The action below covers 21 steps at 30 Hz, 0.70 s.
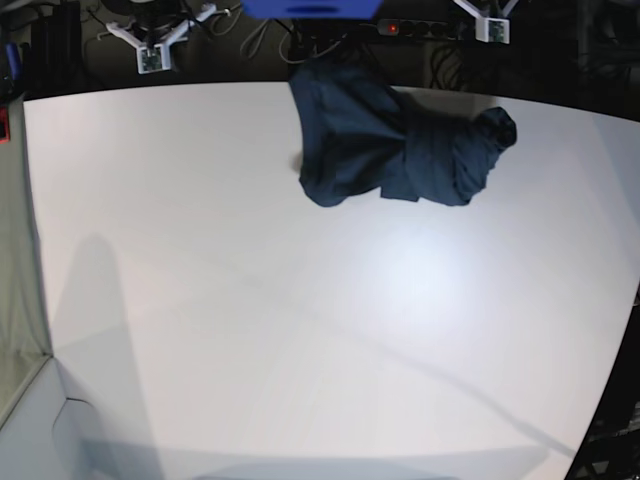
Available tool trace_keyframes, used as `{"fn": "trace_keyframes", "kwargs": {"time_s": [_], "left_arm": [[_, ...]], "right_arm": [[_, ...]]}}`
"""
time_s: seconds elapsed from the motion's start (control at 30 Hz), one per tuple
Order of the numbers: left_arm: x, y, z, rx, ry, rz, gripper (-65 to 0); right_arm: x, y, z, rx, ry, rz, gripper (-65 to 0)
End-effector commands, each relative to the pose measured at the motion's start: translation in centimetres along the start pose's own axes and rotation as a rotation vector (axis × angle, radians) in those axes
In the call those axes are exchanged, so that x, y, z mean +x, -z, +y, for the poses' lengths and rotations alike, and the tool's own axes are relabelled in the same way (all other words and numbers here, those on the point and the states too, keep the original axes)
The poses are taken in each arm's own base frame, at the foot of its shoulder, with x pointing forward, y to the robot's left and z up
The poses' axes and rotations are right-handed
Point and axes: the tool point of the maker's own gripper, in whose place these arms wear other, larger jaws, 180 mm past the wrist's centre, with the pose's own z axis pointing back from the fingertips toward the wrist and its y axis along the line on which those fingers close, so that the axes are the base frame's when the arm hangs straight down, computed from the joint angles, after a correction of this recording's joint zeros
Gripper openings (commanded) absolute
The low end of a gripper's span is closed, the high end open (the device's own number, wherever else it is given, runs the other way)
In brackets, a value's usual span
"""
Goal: Layout the t-shirt on the table in an organized manner, then fold the t-shirt properly
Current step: 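Move both grippers down onto the crumpled navy t-shirt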
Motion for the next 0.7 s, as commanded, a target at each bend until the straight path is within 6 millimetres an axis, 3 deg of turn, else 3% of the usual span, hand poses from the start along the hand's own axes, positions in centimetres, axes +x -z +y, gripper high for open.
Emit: {"fn": "trace_keyframes", "kwargs": {"time_s": [0.0,0.13,0.23,0.4,0.57,0.67], "left_arm": [[1.3,-0.9,-0.3,-0.006,-0.006,-0.045,-64.9],[4.3,-2.8,-0.2,0.0,0.0,-0.119,-64.9],[6.3,-4.0,-0.6,-0.007,0.008,-0.169,-64.9],[7.0,-4.2,-0.6,-0.008,0.004,-0.212,-64.9],[8.8,-3.7,-0.6,-0.009,0.004,-0.274,-64.6],[9.5,-3.5,-0.7,-0.011,0.005,-0.294,-64.6]], "right_arm": [[2.0,-0.6,0.0,0.0,0.002,-0.068,-65.0],[6.1,-1.6,0.0,0.0,0.001,-0.162,-65.0],[7.9,-1.7,-0.1,-0.002,0.001,-0.209,-65.0],[10.1,-0.8,-0.2,-0.007,0.005,-0.267,-65.0],[12.8,0.0,2.4,0.065,0.014,-0.338,-65.0],[13.1,0.4,5.1,0.138,0.015,-0.308,-65.0]]}}
